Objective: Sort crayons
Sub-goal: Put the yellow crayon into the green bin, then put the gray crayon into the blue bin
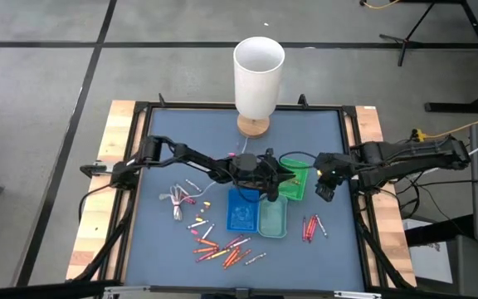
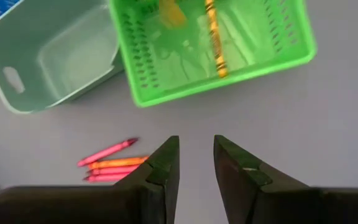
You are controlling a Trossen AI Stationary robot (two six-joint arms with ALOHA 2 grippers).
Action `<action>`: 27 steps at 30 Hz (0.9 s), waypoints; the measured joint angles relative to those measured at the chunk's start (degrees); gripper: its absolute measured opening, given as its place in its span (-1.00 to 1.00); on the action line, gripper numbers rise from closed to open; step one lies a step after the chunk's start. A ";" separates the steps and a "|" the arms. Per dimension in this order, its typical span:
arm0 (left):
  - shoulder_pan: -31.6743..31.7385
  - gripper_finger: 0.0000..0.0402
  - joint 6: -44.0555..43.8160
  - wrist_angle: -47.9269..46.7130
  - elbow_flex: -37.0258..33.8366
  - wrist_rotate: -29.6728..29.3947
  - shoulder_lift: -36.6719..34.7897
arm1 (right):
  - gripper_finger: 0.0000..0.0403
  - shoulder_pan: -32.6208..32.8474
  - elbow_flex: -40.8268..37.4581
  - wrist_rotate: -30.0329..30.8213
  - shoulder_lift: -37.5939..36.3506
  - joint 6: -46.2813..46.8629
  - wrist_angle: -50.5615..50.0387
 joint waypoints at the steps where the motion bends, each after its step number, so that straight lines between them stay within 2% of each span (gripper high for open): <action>1: 0.05 -0.75 -0.01 -0.26 0.00 0.00 0.01 | -0.53 1.27 0.00 0.00 0.00 1.81 -0.01; 8: 0.10 -0.57 -0.01 -0.71 0.00 -0.04 0.01 | -0.53 11.76 0.00 3.22 0.00 16.37 0.00; 12: 0.09 -0.54 -0.01 -0.82 0.00 -0.03 0.01 | -0.53 18.03 0.00 4.15 0.28 25.13 0.37; 15: 0.10 -0.54 -0.01 -0.89 0.00 -0.04 0.01 | -0.53 22.66 -0.02 4.17 1.47 28.34 0.54; 20: 0.10 -0.54 -0.01 -0.97 0.00 -0.04 0.01 | -0.53 28.97 -0.02 5.07 5.74 35.13 0.65; 27: 0.10 -0.54 -0.01 -1.38 0.00 -0.04 0.01 | -0.53 34.44 -0.02 5.29 14.30 42.84 1.34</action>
